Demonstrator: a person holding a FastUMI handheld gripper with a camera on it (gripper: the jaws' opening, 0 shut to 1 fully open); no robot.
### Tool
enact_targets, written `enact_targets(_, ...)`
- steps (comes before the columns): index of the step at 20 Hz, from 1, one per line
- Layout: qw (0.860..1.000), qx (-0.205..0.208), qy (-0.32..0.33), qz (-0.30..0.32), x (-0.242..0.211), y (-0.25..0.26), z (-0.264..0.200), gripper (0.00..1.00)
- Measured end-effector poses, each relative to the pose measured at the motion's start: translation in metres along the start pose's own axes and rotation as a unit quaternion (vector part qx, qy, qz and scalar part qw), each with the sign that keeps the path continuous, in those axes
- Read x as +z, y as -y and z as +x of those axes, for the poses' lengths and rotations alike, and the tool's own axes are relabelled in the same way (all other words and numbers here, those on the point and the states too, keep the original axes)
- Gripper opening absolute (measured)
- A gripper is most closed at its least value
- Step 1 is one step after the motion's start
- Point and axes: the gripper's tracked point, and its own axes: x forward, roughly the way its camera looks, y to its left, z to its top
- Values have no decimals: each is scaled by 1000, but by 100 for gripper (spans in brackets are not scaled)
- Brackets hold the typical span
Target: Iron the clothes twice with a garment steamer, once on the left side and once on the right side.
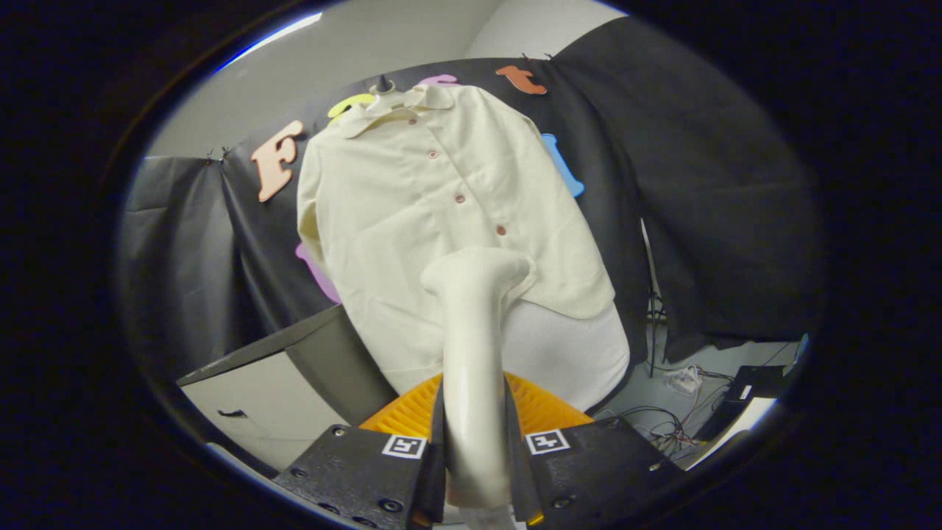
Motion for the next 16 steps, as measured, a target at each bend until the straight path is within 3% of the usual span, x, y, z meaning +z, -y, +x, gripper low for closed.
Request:
enact_targets(8, 998, 54, 38, 2, 25, -109, -64, 35)
enact_targets(16, 987, 127, 71, -73, 37, -245, -136, 34)
